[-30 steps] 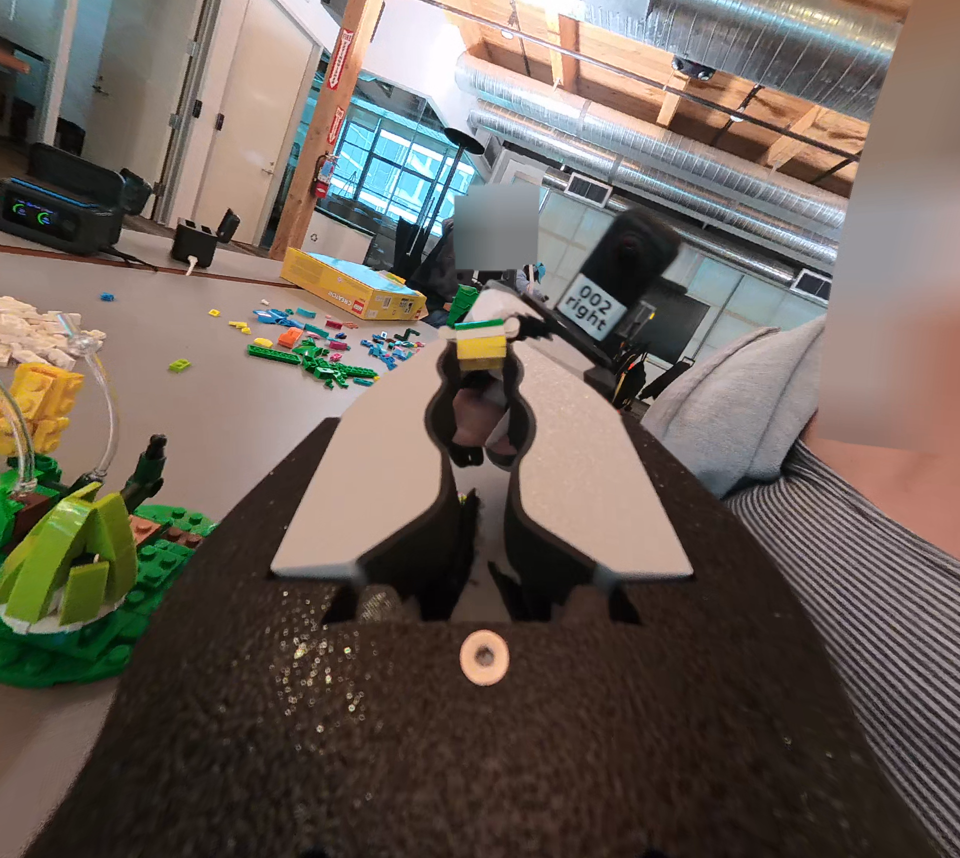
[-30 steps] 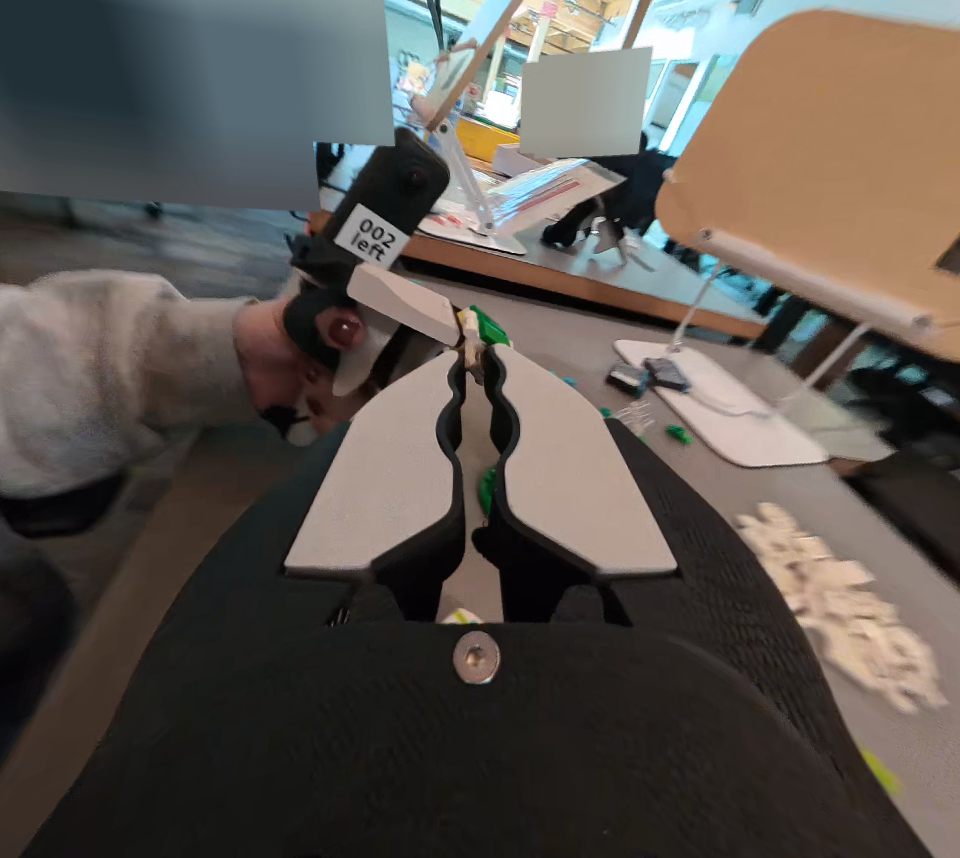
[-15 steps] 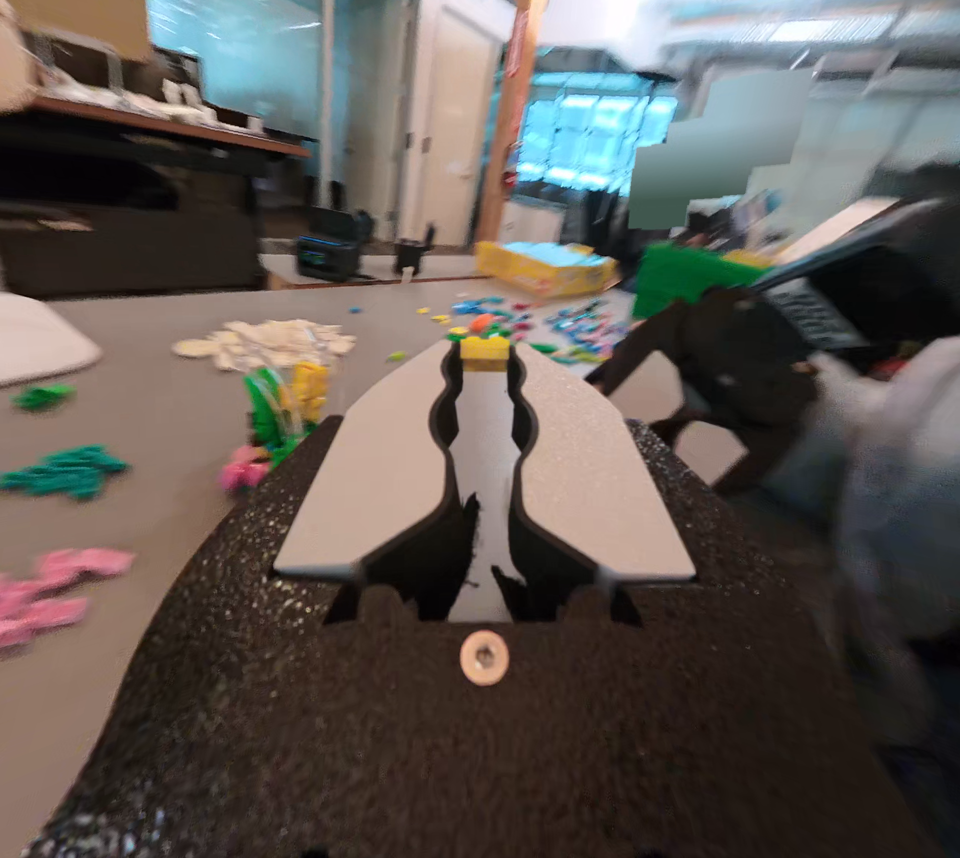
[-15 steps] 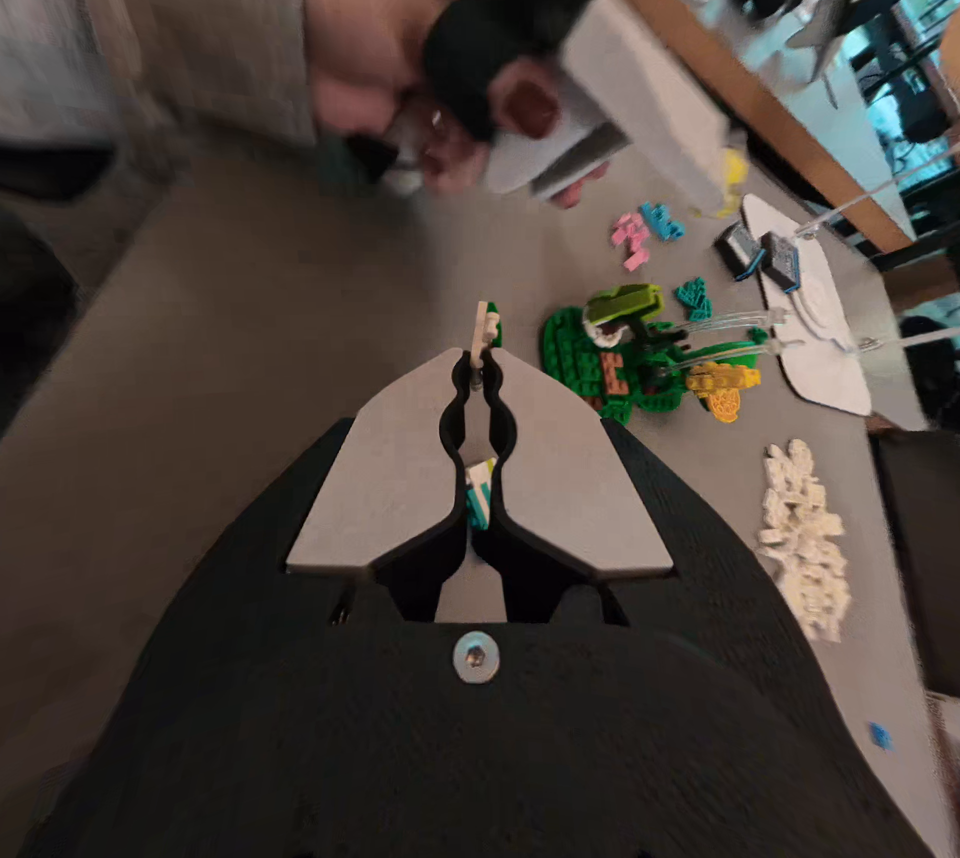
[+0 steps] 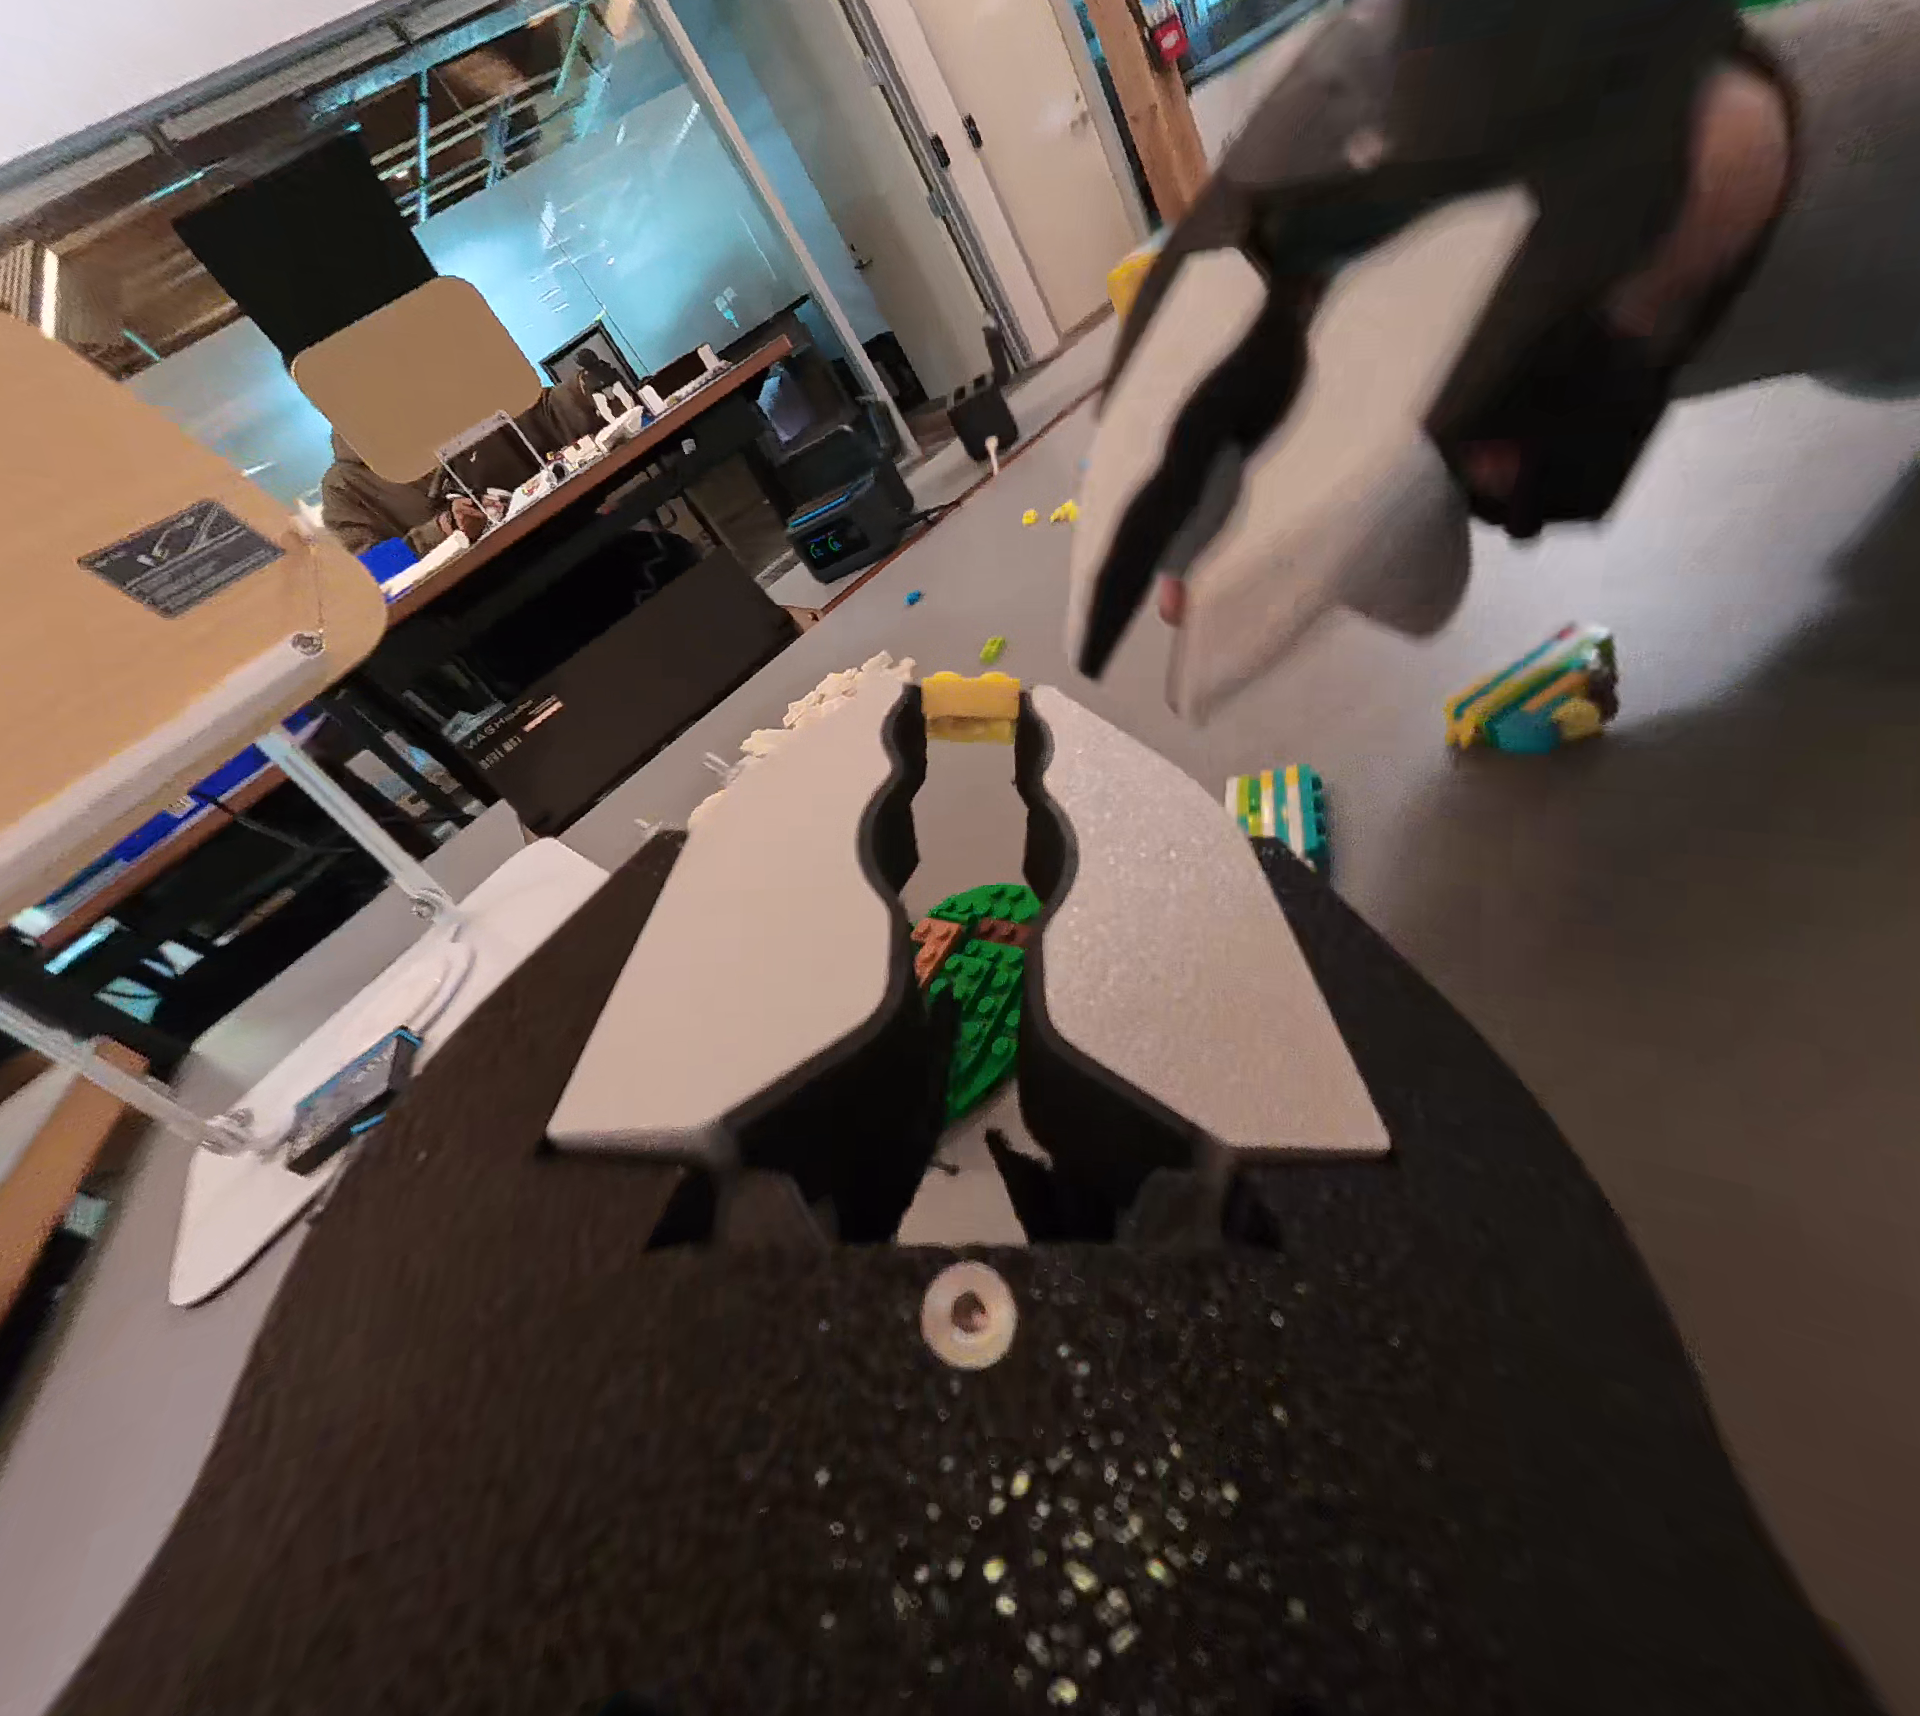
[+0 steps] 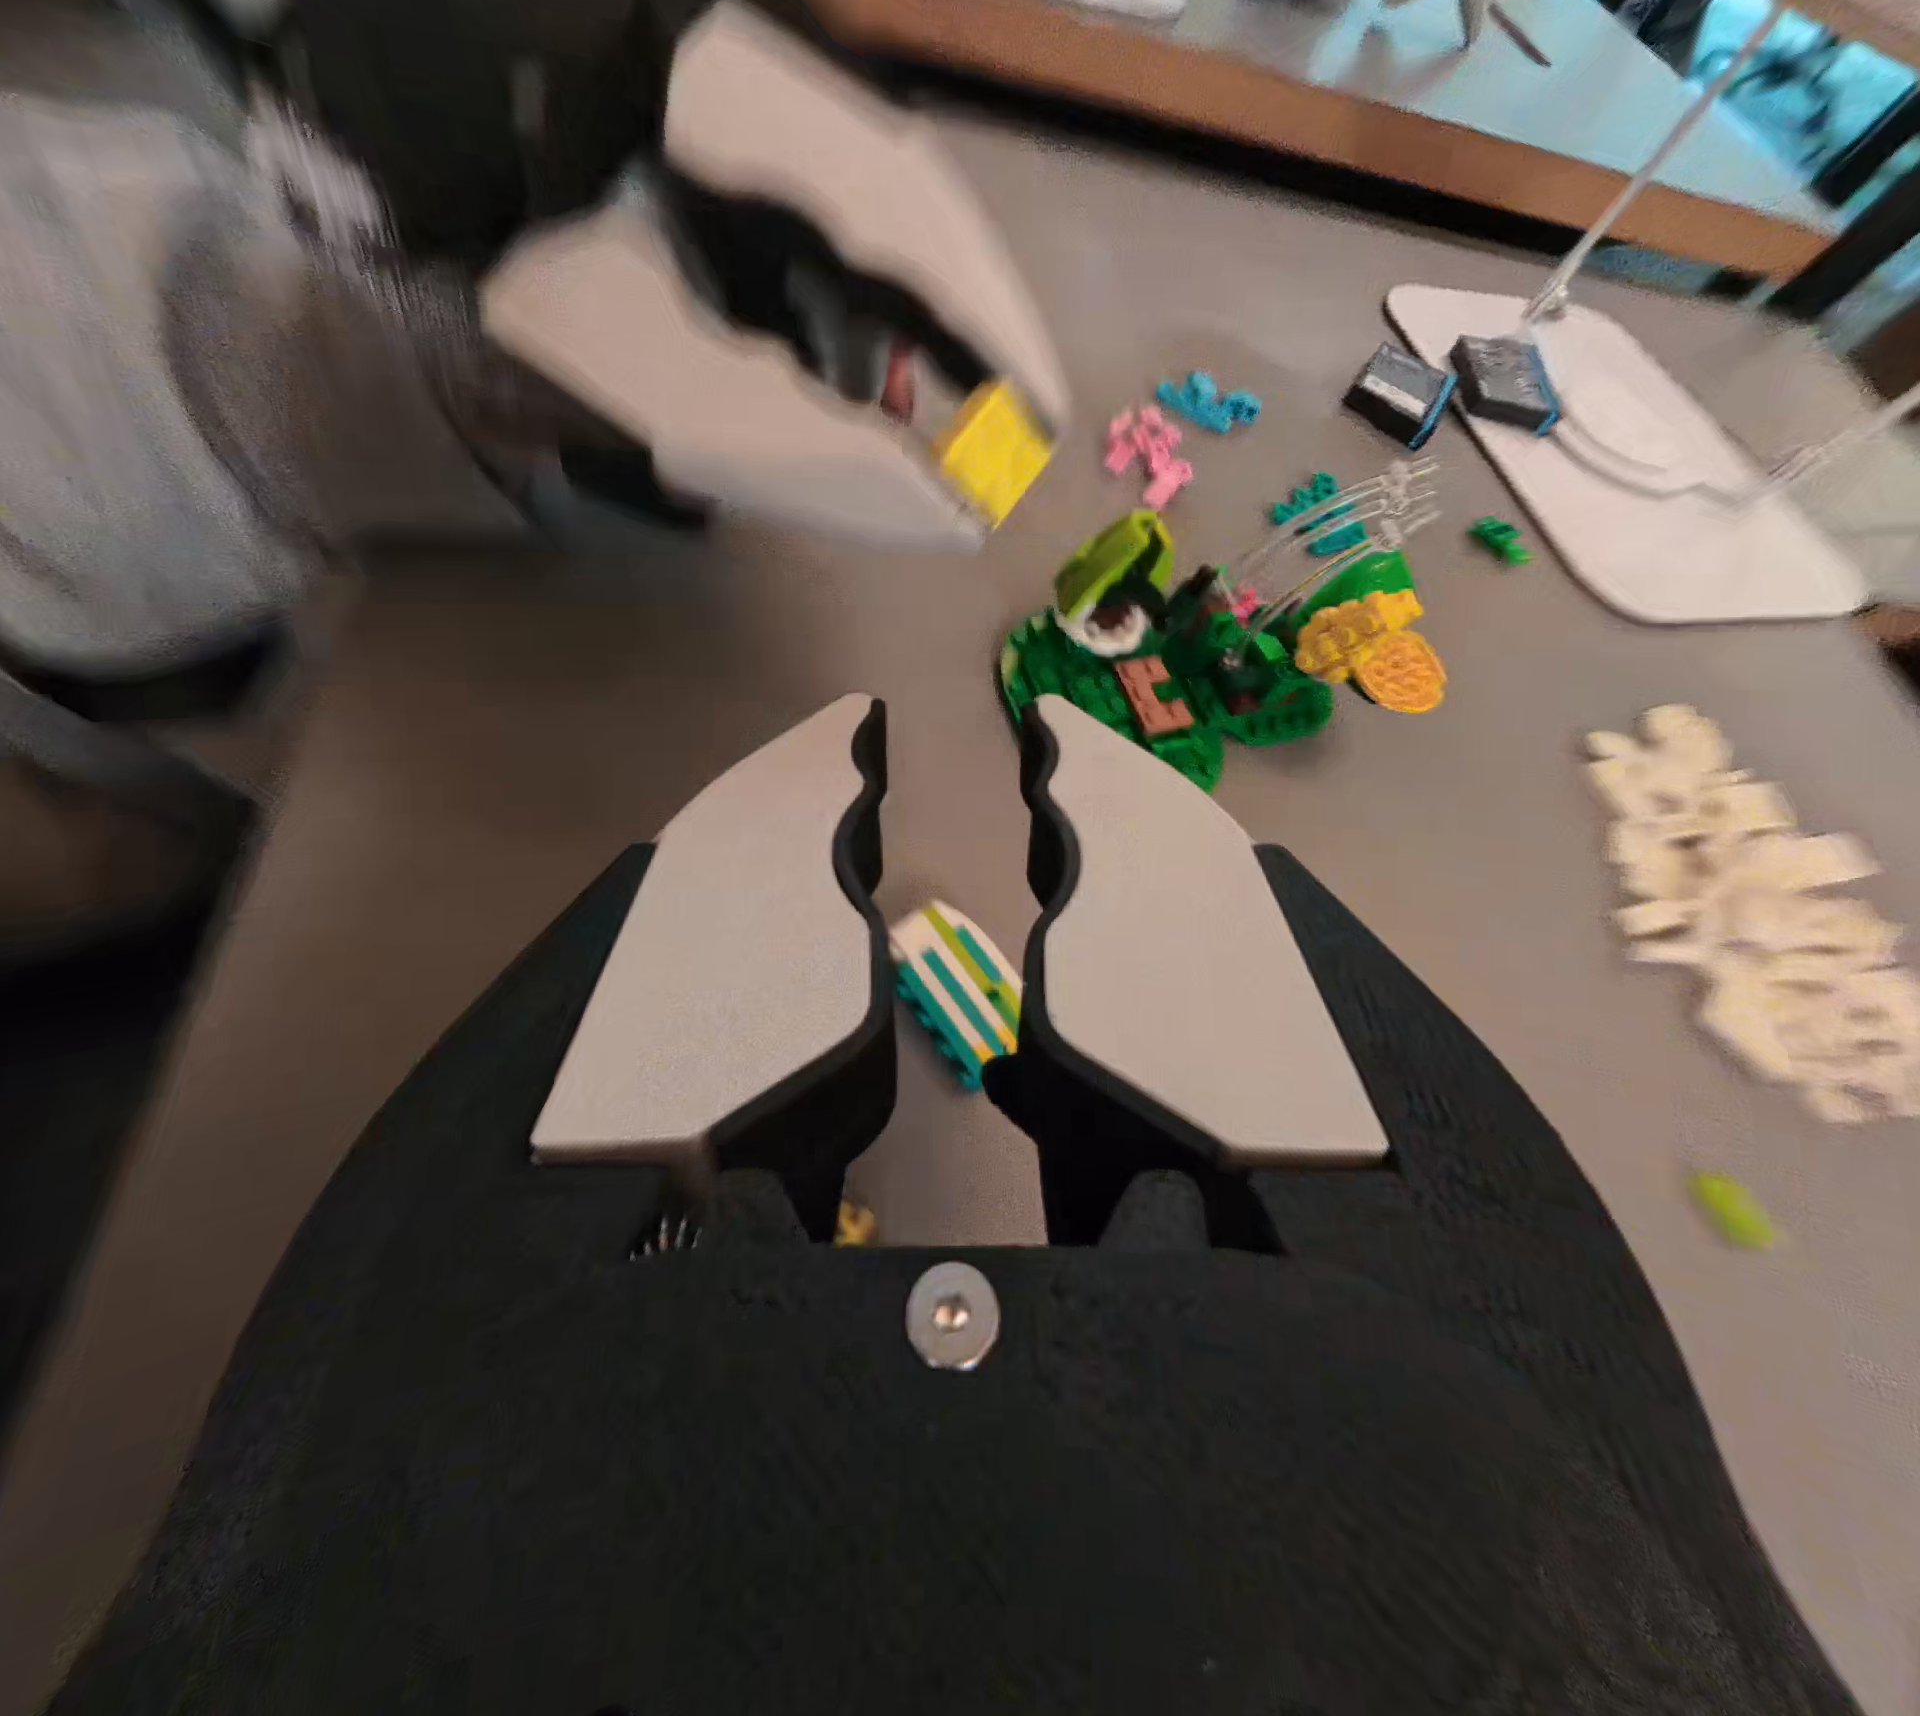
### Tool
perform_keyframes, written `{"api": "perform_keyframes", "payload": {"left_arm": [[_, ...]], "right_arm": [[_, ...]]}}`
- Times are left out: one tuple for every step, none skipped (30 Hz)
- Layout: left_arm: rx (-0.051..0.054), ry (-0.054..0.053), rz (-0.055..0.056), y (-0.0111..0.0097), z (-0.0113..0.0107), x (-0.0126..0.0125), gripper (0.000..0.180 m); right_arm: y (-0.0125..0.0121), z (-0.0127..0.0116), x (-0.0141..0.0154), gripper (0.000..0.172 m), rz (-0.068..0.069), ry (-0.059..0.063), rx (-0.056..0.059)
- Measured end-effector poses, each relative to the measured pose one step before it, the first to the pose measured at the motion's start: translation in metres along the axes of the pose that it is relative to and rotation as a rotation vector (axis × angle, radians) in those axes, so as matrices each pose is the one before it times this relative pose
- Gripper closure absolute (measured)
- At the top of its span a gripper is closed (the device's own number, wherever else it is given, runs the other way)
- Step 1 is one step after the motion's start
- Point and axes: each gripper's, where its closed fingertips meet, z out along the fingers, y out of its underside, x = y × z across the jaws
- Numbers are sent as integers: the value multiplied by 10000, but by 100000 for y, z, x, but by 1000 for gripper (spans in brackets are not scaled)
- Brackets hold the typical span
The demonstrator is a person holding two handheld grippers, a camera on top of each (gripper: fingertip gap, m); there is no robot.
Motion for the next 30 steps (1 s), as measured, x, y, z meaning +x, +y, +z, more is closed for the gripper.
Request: {"api": "perform_keyframes", "payload": {"left_arm": [[-202,123,381,224,217,461,164],[-191,162,396,197,244,544,164],[-190,165,374,185,266,561,164],[-157,124,319,122,258,495,164],[-111,127,260,47,238,454,164],[-82,114,189,21,212,380,164],[-77,103,157,19,186,344,164],[-112,76,193,59,183,302,164],[-126,55,208,103,184,279,164],[-101,73,113,124,179,264,164],[-12,74,5,22,134,207,164],[-16,56,-35,39,68,114,164],[29,-40,1,-45,-3,-53,164],[75,-110,-30,-122,-79,-191,164],[30,16,-68,-54,-59,-55,164],[46,17,-53,-48,-33,6,164],[79,-6,-30,-106,-28,-6,164],[71,-13,-27,-99,-24,-16,164],[86,2,-67,-152,11,0,164],[106,-6,-92,-193,22,-6,164],[60,7,-84,-122,33,29,164],[66,41,-50,-120,29,70,164],[59,39,-49,-115,12,73,164],[-4,19,-31,-43,45,62,164],[-64,-8,36,45,63,31,164],[-43,0,49,48,54,48,164],[-2,40,-8,4,28,94,164],[27,55,-61,-44,10,66,164],[16,-16,-102,-84,22,-35,164],[-32,-45,-102,-52,72,-71,164]], "right_arm": [[-995,-511,159,151,1375,-494,743],[-940,-413,-69,151,1301,-605,679],[-695,-299,-56,151,1128,-496,507],[-221,-127,210,151,890,-209,190],[220,-11,316,150,625,-59,-85],[500,84,67,150,369,-147,-264],[538,145,-49,150,284,-154,-289],[491,181,-60,150,230,-124,-268],[414,173,83,150,165,-13,-220],[312,115,386,150,63,204,-174],[219,58,541,150,-118,332,-111],[216,-2,393,150,-134,262,-122],[190,-25,87,150,34,38,-117],[185,-27,63,151,113,-17,-108],[170,-11,67,150,114,-34,-79],[30,-19,-78,150,140,-149,13],[-1,8,-106,151,166,-172,53],[-2,3,-153,152,190,-219,42],[-20,-17,-260,155,185,-287,48],[-5,-38,-208,157,150,-229,31],[-11,-75,-77,157,80,-129,20],[18,-97,-68,157,49,-103,-4],[64,-103,-76,157,87,-111,-33],[40,-70,-46,158,64,-79,-15],[40,-35,42,157,25,2,7],[36,1,83,157,21,32,11],[51,-25,47,157,53,-5,-22],[58,-43,-53,157,68,-60,-33],[-26,-53,-87,157,50,-68,27],[-113,-63,-62,157,81,-22,85]]}}
